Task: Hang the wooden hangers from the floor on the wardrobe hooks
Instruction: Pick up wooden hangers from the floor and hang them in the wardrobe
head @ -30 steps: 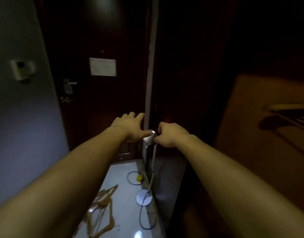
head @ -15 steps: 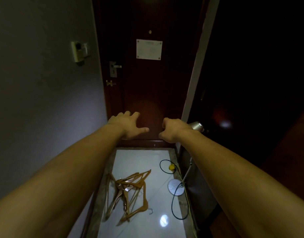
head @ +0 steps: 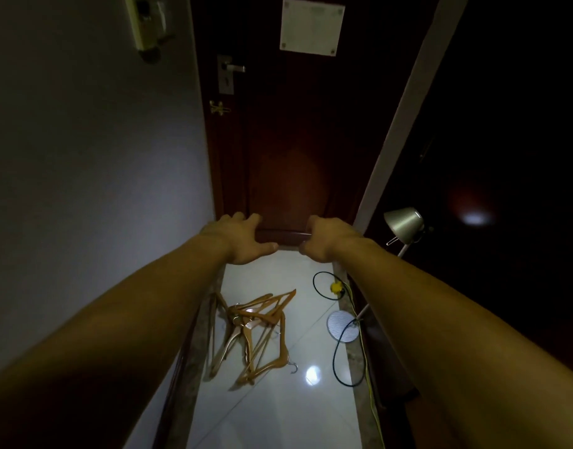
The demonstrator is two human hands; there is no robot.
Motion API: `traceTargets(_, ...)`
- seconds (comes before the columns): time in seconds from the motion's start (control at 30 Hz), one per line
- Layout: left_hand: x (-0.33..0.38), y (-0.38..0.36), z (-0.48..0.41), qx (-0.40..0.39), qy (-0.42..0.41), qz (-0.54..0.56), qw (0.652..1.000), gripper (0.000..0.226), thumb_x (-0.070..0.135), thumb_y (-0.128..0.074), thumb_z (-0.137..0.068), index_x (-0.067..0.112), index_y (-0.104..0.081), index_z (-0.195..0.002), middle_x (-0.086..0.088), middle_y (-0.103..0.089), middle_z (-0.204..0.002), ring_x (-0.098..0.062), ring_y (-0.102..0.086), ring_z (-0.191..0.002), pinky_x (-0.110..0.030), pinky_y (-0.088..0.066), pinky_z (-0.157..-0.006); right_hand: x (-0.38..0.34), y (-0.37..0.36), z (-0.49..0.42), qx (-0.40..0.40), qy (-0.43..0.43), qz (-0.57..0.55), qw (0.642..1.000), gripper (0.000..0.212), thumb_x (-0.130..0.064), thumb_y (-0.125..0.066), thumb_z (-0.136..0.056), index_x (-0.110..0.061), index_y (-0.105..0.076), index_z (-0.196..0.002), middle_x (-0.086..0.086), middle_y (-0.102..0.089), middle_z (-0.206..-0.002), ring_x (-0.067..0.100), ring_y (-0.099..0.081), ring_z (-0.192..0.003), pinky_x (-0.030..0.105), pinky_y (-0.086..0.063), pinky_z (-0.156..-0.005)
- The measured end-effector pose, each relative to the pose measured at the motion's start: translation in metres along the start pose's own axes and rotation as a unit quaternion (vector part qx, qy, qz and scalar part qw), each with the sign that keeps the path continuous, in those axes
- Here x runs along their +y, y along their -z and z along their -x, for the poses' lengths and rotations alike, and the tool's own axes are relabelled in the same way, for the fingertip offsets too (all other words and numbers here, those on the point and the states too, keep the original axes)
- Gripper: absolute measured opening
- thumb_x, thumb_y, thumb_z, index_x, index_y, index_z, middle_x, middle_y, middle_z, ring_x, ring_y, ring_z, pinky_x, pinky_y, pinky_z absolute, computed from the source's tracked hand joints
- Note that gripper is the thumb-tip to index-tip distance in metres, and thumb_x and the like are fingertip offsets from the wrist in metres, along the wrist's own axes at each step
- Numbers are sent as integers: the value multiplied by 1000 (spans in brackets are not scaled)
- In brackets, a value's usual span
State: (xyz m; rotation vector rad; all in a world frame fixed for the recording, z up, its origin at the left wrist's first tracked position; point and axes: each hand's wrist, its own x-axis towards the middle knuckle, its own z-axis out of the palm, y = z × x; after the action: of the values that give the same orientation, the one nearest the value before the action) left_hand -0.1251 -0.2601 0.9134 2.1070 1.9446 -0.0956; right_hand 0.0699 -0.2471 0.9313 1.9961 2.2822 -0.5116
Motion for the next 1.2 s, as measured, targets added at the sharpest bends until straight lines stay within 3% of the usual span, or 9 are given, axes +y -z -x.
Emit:
traceTargets(0.47, -15, -29, -144, -60, 91, 37, 993, 86, 71, -45, -88, 23, -18, -155, -14, -26, -160, -37, -31, -143, -55, -34, -112, 28, -35, -185, -65, 21, 10, 998, 58, -36, -66, -89, -16, -49, -140, 10, -56, -136, 31, -55, -122, 39, -51, -95)
traceTargets(0.57, -27, -40, -160, -62, 82, 75, 992, 81, 64, -48, -91, 19, -22, -154, -15, -31, -157, -34, -40, -138, -48, -40, -109, 22, -58, -210, -83, 35, -11, 996, 58, -35, -67, -86, -14, -51, -138, 4, -59, -123, 23, -58, -113, 40, -53, -93)
traceTargets(0.67, -46, -56, -180, -97, 94, 85, 987, 85, 69, -46, -89, 21, -19, -155, -15, -25, -159, -37, -36, -141, -51, -38, -111, 10, -73, -237, -111, 33, -11, 993, 62, -37, -65, -90, -15, -46, -145, 9, -51, -144, 29, -53, -130, 44, -48, -104)
traceTargets(0.8, -77, -75, -211, -130, 100, 84, 983, 88, 71, -44, -88, 21, -18, -155, -17, -25, -159, -38, -37, -140, -53, -39, -110, -7, -92, -267, -139, 33, -1, 990, 66, -39, -60, -94, -17, -37, -152, 12, -47, -150, 32, -48, -135, 44, -45, -106)
traceTargets(0.9, -98, -91, -235, -148, 90, 91, 981, 88, 72, -45, -87, 20, -20, -154, -19, -35, -154, -37, -49, -131, -53, -45, -105, -9, -110, -285, -146, 19, -8, 989, 61, -35, -59, -93, -16, -41, -147, 12, -55, -141, 31, -54, -125, 40, -50, -96)
traceTargets(1.1, -127, -153, -275, -220, 85, 165, 958, 84, 66, -49, -89, 19, -23, -153, -13, -54, -139, -26, -61, -116, -46, -49, -100, 3, -163, -318, -177, -7, -43, 983, 40, -32, -63, -90, -18, -53, -126, 3, -61, -98, 21, -62, -88, 31, -51, -68)
traceTargets(1.2, -137, -196, -294, -247, 102, 168, 949, 79, 68, -52, -87, 26, -28, -149, -13, -53, -139, -28, -58, -114, -45, -51, -92, 13, -203, -337, -213, -22, -50, 975, 26, -34, -63, -92, -18, -56, -112, 3, -62, -90, 16, -63, -75, 27, -48, -54)
